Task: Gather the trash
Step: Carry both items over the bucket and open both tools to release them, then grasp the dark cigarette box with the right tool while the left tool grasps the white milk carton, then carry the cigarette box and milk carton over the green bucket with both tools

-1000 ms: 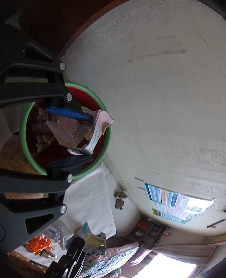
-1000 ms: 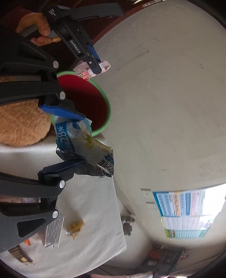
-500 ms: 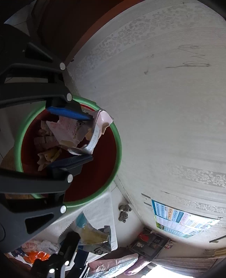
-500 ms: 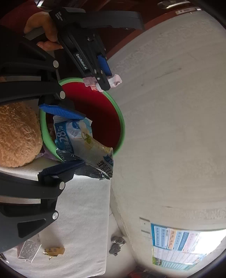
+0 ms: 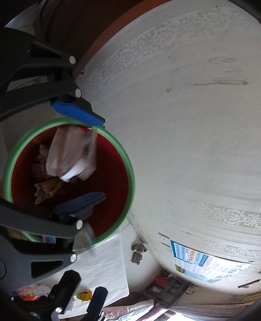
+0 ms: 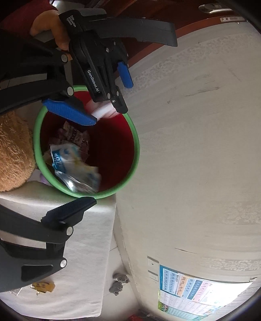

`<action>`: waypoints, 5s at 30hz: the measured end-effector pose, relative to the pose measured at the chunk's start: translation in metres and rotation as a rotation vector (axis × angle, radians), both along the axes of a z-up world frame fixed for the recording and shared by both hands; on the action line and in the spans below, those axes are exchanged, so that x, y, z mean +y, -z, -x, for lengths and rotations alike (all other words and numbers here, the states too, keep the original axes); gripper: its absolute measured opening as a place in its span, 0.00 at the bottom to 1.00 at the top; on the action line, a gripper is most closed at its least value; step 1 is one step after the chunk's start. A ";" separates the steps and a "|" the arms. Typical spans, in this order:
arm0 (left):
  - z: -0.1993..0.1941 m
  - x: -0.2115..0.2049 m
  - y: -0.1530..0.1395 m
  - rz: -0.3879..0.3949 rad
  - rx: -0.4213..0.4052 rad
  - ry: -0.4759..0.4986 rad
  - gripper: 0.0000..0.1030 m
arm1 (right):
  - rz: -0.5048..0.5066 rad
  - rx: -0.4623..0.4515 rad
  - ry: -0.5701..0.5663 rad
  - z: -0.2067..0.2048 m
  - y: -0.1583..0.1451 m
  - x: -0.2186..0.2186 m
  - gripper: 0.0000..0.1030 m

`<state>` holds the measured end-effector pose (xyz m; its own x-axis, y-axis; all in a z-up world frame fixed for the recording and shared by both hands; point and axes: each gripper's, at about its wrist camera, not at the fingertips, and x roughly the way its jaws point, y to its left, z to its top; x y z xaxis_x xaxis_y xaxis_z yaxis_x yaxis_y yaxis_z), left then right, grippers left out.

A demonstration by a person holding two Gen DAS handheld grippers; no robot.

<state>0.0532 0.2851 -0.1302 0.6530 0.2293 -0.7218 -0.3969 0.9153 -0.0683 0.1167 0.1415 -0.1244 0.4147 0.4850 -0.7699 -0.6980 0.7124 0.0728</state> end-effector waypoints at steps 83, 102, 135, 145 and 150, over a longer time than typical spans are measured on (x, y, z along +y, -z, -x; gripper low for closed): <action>-0.061 -0.362 -0.028 -0.091 0.031 0.867 0.39 | -0.226 0.084 1.012 0.087 0.024 -0.417 0.49; -0.002 -0.266 -0.053 -0.024 -0.045 0.590 0.39 | -0.223 0.214 1.131 0.076 0.037 -0.445 0.56; 0.000 -0.190 -0.040 0.043 -0.035 0.409 0.39 | -0.157 0.081 0.821 0.029 -0.002 -0.327 0.51; 0.009 -0.147 -0.048 0.003 -0.052 0.329 0.39 | -0.166 0.013 0.574 0.021 -0.036 -0.226 0.52; 0.012 -0.120 -0.044 0.002 -0.043 0.271 0.39 | -0.170 0.002 0.493 0.017 -0.041 -0.185 0.52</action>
<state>0.0409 0.1653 -0.0859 0.7204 0.0410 -0.6923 -0.1345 0.9876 -0.0815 0.0998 -0.0439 -0.0836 0.6239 0.3510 -0.6983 -0.2822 0.9344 0.2175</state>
